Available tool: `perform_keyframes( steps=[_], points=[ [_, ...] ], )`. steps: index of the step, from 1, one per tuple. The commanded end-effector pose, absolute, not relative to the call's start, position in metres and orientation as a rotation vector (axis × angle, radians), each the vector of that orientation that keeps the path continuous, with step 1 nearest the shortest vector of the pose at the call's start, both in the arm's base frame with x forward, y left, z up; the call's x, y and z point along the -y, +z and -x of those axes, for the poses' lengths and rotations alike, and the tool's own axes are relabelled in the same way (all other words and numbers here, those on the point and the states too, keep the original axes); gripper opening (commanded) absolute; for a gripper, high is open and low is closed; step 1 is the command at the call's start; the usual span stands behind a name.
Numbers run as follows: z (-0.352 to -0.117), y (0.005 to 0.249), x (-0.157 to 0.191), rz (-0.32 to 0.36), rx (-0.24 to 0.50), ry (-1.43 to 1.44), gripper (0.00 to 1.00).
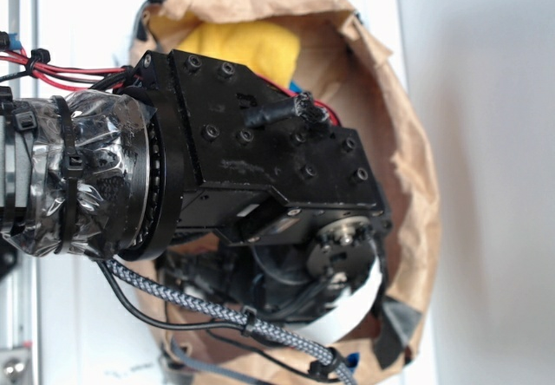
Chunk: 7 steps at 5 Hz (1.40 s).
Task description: Grab the red paper.
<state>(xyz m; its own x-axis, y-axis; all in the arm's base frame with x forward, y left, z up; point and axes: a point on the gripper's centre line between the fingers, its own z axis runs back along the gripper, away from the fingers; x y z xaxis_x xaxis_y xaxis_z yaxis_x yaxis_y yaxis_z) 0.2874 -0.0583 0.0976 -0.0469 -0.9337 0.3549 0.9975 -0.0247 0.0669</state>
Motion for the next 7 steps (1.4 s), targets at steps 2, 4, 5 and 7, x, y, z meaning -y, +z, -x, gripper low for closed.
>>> perform_keyframes(
  steps=[2, 4, 5, 7],
  points=[
    [-0.293, 0.107, 0.061, 0.128, 0.376, -1.582, 1.00],
    [-0.309, 0.073, 0.070, 0.121, 0.242, -1.565, 1.00],
    [-0.306, 0.061, 0.074, 0.129, 0.186, -1.588, 1.00],
    [-0.302, 0.063, 0.073, 0.122, 0.214, -1.553, 0.00]
  ],
)
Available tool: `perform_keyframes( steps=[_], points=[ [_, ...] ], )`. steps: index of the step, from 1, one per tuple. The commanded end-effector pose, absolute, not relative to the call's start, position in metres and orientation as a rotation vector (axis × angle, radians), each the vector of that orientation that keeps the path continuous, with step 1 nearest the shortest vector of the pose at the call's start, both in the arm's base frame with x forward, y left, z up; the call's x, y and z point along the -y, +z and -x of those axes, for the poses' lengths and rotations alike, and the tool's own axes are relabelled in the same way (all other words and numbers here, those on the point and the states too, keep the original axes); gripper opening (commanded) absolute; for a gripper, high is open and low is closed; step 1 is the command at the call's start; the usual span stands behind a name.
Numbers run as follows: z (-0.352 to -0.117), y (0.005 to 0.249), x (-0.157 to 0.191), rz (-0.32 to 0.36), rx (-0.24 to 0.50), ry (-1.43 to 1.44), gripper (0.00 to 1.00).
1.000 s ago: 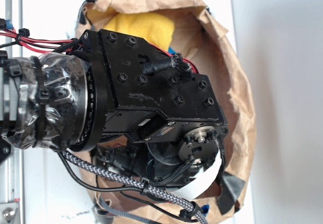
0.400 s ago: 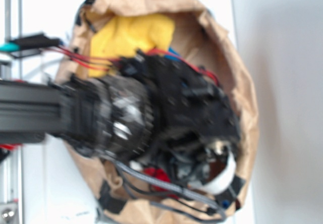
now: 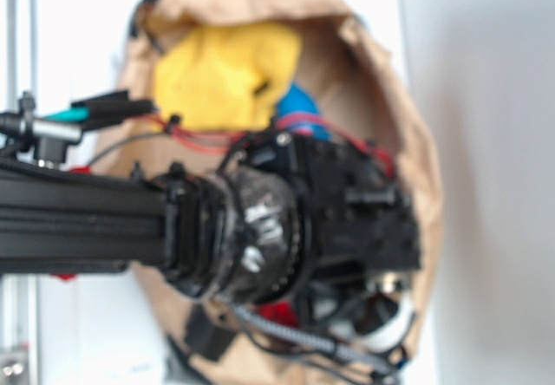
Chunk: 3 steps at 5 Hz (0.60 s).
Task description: Grab the red paper.
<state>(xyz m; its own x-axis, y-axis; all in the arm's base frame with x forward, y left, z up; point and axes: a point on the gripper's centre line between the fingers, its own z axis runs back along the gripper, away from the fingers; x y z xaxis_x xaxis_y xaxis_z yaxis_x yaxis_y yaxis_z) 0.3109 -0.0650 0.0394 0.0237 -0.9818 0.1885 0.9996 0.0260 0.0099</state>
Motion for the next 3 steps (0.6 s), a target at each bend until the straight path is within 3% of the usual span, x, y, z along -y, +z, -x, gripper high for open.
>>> perform_keyframes(
  steps=[1, 2, 3],
  points=[
    [-0.304, 0.078, 0.065, 0.174, 0.249, -1.542, 0.03],
    [-0.310, 0.102, 0.053, 0.181, 0.309, -1.517, 1.00],
    [-0.314, 0.118, 0.046, 0.200, 0.374, -1.490, 1.00]
  ],
)
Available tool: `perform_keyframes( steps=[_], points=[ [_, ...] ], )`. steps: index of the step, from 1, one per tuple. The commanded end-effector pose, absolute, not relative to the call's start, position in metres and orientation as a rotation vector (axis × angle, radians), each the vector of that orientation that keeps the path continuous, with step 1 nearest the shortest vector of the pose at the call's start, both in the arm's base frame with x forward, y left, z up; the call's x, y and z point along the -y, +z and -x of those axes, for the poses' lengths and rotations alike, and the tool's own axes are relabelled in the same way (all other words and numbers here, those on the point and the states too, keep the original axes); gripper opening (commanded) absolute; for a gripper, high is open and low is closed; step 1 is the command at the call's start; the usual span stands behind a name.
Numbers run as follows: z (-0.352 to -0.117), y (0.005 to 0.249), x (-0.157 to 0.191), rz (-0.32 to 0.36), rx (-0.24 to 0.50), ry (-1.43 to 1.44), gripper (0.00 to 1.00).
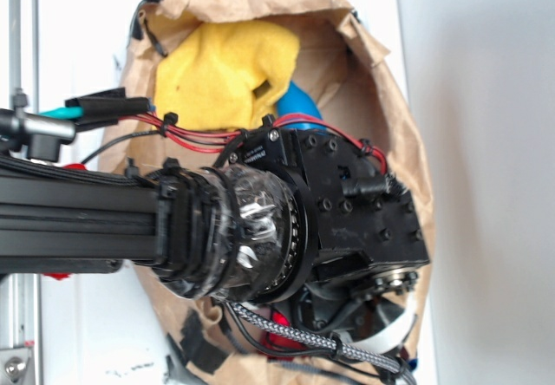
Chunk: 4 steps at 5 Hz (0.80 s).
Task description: Grab the red paper.
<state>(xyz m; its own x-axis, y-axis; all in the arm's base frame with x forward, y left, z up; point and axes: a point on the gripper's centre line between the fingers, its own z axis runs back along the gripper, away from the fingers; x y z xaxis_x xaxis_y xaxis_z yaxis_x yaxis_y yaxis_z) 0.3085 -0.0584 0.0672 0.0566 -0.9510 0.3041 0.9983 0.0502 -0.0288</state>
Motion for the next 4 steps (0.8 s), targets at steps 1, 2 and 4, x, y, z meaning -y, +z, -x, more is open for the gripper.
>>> perform_keyframes(
  steps=[1, 2, 4],
  points=[
    [-0.315, 0.123, 0.048, 0.242, 0.441, -1.485, 1.00],
    [-0.314, 0.116, 0.057, 0.327, 0.437, -1.474, 1.00],
    [-0.297, 0.087, 0.087, 0.303, 0.351, -1.520, 1.00]
  ],
)
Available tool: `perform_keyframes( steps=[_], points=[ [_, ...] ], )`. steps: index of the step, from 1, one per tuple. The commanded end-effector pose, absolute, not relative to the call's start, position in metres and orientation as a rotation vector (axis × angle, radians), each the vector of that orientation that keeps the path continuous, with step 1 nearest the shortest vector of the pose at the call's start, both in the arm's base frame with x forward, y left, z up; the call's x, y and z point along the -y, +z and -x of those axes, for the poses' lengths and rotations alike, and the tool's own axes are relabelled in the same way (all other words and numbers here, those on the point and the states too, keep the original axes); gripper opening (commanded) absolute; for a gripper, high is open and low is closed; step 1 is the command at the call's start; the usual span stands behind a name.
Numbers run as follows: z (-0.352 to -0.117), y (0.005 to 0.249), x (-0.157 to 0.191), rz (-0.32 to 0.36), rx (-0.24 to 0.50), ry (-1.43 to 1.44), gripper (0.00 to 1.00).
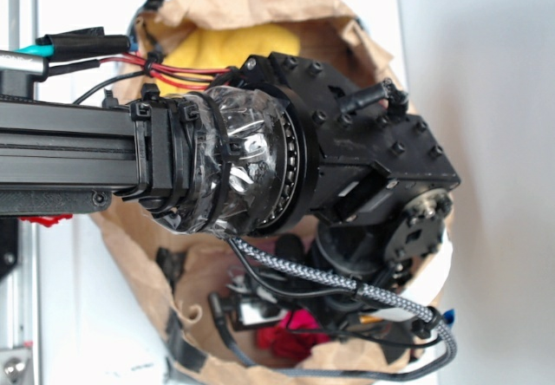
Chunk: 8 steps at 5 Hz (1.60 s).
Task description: Grab the red paper.
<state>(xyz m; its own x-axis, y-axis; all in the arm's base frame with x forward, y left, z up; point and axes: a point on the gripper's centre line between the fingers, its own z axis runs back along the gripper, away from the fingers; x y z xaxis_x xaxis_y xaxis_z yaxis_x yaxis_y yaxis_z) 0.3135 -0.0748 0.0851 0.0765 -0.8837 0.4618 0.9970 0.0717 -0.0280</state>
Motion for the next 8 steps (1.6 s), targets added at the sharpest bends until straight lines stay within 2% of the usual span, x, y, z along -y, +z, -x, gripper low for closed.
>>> perform_keyframes(
  steps=[1, 2, 3, 5, 6, 7, 8],
  points=[
    [-0.290, 0.066, 0.097, 0.299, 0.281, -1.543, 1.00],
    [-0.288, 0.060, 0.100, 0.289, 0.240, -1.528, 1.00],
    [-0.281, 0.060, 0.101, 0.290, 0.245, -1.496, 0.00],
    [-0.281, 0.063, 0.102, 0.315, 0.276, -1.475, 0.00],
    [-0.282, 0.073, 0.098, 0.286, 0.320, -1.457, 0.00],
    [-0.296, 0.108, 0.050, 0.146, 0.382, -1.369, 0.00],
    [-0.299, 0.147, 0.010, 0.069, 0.419, -1.239, 0.00]
  ],
)
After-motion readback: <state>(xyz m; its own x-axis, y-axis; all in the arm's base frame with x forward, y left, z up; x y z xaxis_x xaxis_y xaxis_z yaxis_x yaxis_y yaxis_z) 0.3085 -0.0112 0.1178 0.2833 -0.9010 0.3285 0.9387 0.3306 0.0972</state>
